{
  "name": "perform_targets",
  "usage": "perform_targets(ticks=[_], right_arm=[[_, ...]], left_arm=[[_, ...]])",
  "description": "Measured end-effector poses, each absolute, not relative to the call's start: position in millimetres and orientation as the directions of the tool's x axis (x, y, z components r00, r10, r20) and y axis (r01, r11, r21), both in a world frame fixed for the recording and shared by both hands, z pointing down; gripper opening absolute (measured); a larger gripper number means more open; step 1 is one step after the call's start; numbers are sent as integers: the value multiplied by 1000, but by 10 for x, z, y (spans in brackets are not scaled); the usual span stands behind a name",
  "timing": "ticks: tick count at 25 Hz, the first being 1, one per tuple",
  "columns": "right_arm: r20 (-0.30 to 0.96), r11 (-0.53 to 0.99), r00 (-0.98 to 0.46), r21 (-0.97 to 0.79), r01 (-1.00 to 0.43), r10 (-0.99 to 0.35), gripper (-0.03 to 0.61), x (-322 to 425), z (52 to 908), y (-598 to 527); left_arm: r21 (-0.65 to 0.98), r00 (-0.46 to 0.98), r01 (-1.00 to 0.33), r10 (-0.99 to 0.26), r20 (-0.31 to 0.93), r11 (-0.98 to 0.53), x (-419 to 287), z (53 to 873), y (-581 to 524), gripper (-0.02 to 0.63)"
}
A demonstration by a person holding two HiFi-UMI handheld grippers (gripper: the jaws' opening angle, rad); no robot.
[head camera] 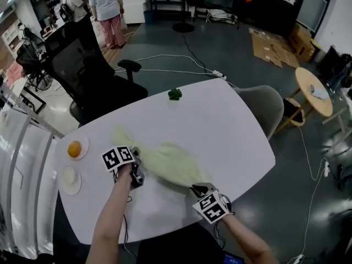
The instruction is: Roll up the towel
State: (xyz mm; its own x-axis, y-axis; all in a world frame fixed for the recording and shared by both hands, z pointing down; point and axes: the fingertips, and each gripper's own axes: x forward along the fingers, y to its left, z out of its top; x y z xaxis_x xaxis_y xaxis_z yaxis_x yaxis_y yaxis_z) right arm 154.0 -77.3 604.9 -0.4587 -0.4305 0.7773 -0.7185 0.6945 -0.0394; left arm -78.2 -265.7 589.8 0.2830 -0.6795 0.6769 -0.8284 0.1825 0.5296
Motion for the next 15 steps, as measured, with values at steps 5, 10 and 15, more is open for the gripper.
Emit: perform_targets(ticks=[5, 10, 15], right_arm=[[733, 578, -526, -223, -785, -432, 38, 1799, 5955, -1078], [723, 528, -528, -265, -807, -445, 38, 2110, 5939, -1454], [736, 498, -514, -276, -822, -440, 38, 2382, 6063, -1785]], left_arm=[[501, 279, -852, -680, 677, 149, -530, 5830, -2975, 63], [469, 281, -877, -679, 678, 105, -159, 5774, -3426, 58], [439, 257, -892, -675, 691, 110, 123, 5852, -3791, 54]])
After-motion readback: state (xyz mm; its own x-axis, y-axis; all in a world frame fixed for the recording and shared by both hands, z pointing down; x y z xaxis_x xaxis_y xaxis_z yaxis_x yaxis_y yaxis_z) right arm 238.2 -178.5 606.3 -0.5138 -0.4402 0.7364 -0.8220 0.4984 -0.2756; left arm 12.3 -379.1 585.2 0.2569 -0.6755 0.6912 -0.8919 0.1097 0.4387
